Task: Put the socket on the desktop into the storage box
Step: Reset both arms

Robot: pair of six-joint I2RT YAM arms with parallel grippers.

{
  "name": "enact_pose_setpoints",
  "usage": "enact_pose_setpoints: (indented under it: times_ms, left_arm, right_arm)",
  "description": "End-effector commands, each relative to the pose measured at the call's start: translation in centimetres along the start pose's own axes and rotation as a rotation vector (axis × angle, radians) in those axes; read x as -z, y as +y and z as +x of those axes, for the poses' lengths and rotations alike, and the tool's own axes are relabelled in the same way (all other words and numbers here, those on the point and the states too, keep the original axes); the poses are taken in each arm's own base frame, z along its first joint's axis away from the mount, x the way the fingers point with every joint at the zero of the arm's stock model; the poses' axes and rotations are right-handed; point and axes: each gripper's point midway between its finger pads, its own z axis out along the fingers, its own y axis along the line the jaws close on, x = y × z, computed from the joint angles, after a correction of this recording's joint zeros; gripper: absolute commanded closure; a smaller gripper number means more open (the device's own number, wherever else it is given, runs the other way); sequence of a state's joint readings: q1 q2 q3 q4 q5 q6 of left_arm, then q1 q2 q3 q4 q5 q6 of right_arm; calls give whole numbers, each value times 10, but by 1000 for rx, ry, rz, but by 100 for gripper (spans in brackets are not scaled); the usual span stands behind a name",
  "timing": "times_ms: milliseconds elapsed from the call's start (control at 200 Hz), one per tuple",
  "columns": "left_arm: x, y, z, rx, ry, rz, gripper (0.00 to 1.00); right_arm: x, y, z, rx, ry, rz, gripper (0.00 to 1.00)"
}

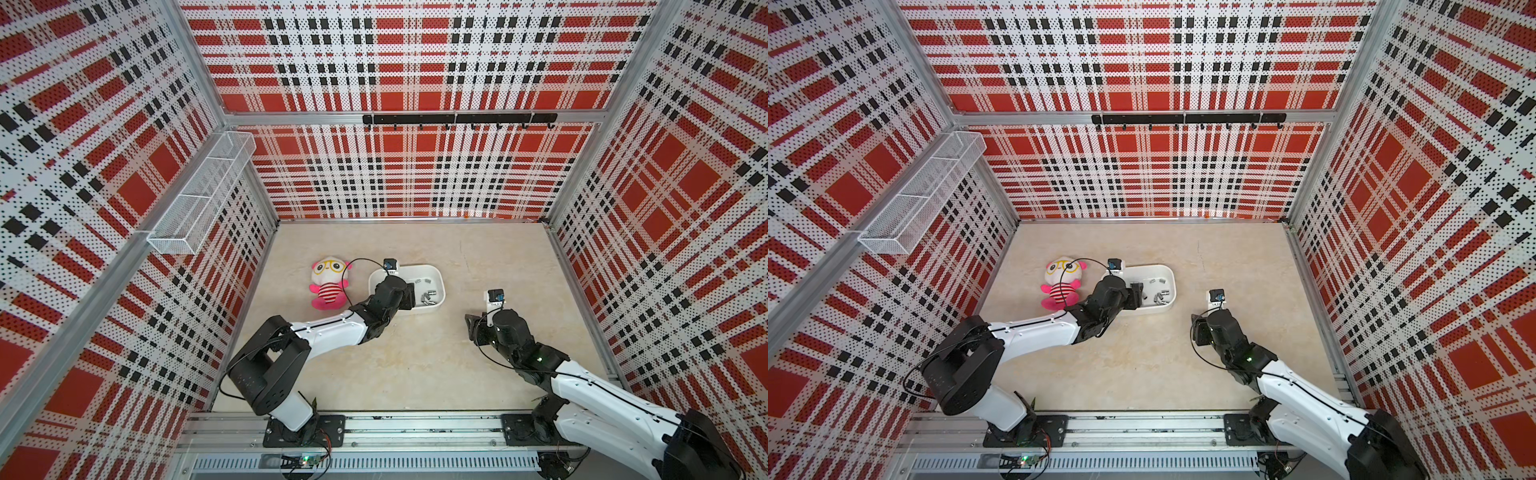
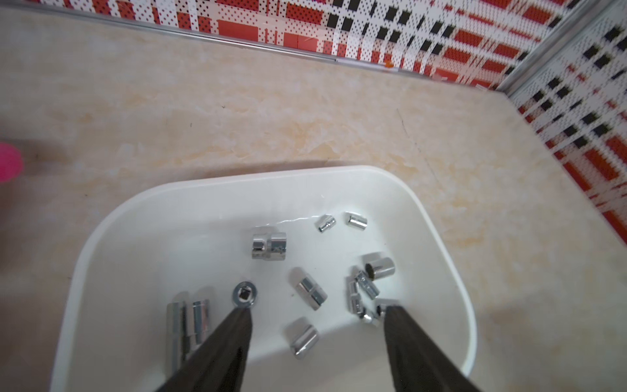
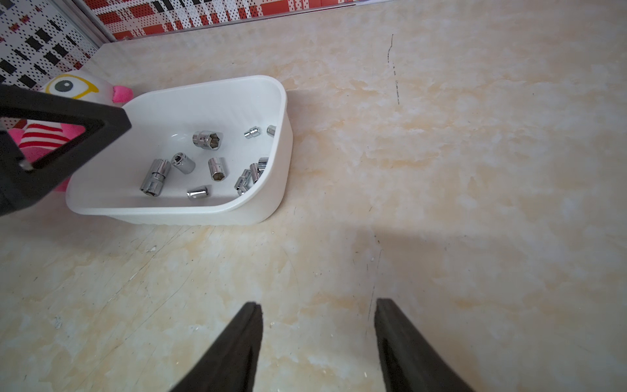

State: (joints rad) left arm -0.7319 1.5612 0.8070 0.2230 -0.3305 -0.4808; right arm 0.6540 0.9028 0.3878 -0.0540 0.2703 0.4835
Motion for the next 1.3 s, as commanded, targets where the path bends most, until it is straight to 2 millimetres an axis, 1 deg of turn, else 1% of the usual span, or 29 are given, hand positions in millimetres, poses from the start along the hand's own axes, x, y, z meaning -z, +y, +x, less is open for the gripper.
enact_pose_setpoints:
  times_ms: [0, 70, 145, 256, 386, 426, 476, 521, 526, 546, 556, 606, 666, 726, 782, 807, 852, 902, 947, 997, 1032, 1072, 1082, 1097, 1157, 1232, 1298]
  left_arm:
    - [18, -3, -20, -13, -79, 2, 6]
    - [31, -7, -29, -22, -123, -3, 0]
    - [49, -12, -42, -28, -193, -11, 1]
    - [77, -11, -59, -16, -290, -24, 1]
    - [99, 1, -84, 20, -371, -52, 1]
    - [106, 7, -92, 35, -395, -53, 1]
    - [115, 15, -106, 11, -437, -67, 1]
    - [124, 32, -119, 15, -480, -118, 1]
    - [125, 34, -120, 17, -485, -122, 1]
    - [128, 42, -125, 25, -502, -134, 1]
    - [130, 44, -127, 27, -512, -133, 1]
    - [137, 60, -134, 28, -558, -122, 1]
    - [148, 82, -140, 39, -631, -122, 1]
    - [158, 113, -138, 72, -689, -203, 1]
    - [165, 135, -133, 67, -724, -263, 1]
    - [167, 145, -130, 59, -733, -292, 4]
    - [170, 163, -122, 71, -746, -352, 4]
    - [173, 181, -115, 66, -763, -423, 3]
    - [174, 195, -107, 55, -759, -479, 2]
    - [173, 206, -99, 36, -759, -507, 0]
    - [173, 214, -94, 28, -763, -517, 1]
    - [173, 220, -89, 30, -770, -521, 1]
    - [176, 227, -89, 31, -774, -540, 1]
    - [176, 230, -87, 24, -773, -542, 1]
    - [174, 233, -83, -25, -763, -518, 1]
    - [175, 239, -79, -29, -768, -515, 1]
    - [167, 236, -72, -86, -739, -468, 1]
  right_arm:
    - [3, -1, -6, 0, -28, -2, 40]
    - [4, -1, -7, -2, -36, -3, 39]
    - [7, -1, -9, -6, -49, -4, 39]
    - [11, -2, -14, -16, -80, -10, 38]
    - [17, 3, -23, -9, -127, -47, 35]
    - [19, 3, -29, -1, -152, -42, 32]
    - [23, 4, -39, 14, -192, -44, 23]
    - [28, 7, -49, 19, -230, -55, 16]
    - [28, 6, -50, 15, -233, -53, 15]
    - [30, 5, -55, -13, -254, -48, 3]
    - [31, 4, -58, -26, -265, -44, 1]
    - [37, 2, -72, -82, -323, -33, 0]
    - [44, -7, -90, -154, -412, 12, 0]
    - [48, -16, -106, -142, -495, 78, 0]
    - [48, -19, -119, -10, -538, 155, 0]
    - [46, -22, -123, 57, -537, 204, 0]
    - [41, -29, -129, 143, -525, 307, 0]
    - [36, -43, -134, 183, -517, 423, 0]
    - [28, -50, -135, 215, -496, 470, 0]
    - [20, -57, -135, 244, -465, 486, 0]
    - [15, -62, -136, 257, -453, 490, 0]
    - [14, -70, -138, 257, -458, 497, 0]
    - [14, -72, -138, 257, -463, 498, 0]
    - [14, -75, -138, 257, -469, 498, 0]
    - [17, -88, -136, 256, -500, 485, 0]
    - [20, -104, -130, 215, -533, 449, 0]
    - [22, -120, -125, 162, -553, 432, 0]
